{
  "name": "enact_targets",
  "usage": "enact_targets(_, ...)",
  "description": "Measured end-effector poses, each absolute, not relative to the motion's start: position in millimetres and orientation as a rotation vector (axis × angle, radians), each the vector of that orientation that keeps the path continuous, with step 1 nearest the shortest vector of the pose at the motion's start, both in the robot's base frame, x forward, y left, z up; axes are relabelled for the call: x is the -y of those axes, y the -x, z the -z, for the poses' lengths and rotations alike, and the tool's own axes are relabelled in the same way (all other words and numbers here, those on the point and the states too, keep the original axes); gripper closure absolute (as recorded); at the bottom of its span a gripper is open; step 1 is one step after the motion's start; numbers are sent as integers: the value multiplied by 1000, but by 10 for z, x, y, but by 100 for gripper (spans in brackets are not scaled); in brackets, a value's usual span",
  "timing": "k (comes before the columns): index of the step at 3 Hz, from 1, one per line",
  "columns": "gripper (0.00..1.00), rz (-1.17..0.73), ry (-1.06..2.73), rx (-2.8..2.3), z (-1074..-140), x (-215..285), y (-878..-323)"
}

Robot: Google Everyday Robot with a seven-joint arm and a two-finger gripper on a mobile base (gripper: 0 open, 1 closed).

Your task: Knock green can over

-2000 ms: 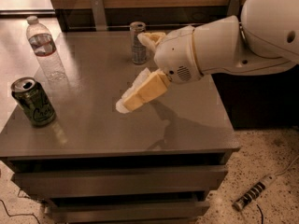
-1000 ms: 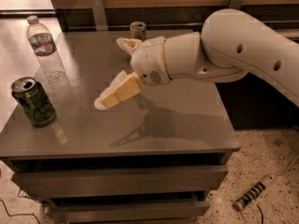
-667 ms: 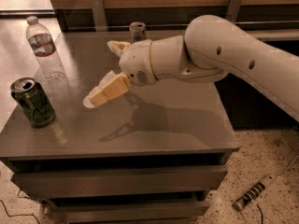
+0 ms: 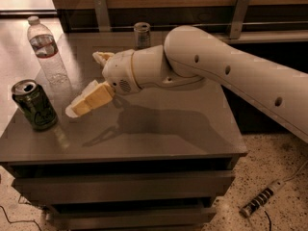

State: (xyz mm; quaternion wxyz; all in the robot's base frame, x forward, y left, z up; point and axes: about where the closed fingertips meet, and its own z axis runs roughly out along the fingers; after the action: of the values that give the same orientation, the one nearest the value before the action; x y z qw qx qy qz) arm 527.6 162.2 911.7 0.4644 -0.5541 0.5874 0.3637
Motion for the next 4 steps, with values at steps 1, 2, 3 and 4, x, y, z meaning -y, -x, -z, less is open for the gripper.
enact_targets(1,0,-943,1364,-1411,-8974,-1904,-5275)
enact_targets(2,0,-987,1339,-1339,-8805,-2251,-5297)
enact_targets(3,0,-1006,1327,-1297,-8730,-2465,-5276)
enact_targets(4,0,-1020,1326,-1291,-8737,-2600,-5169)
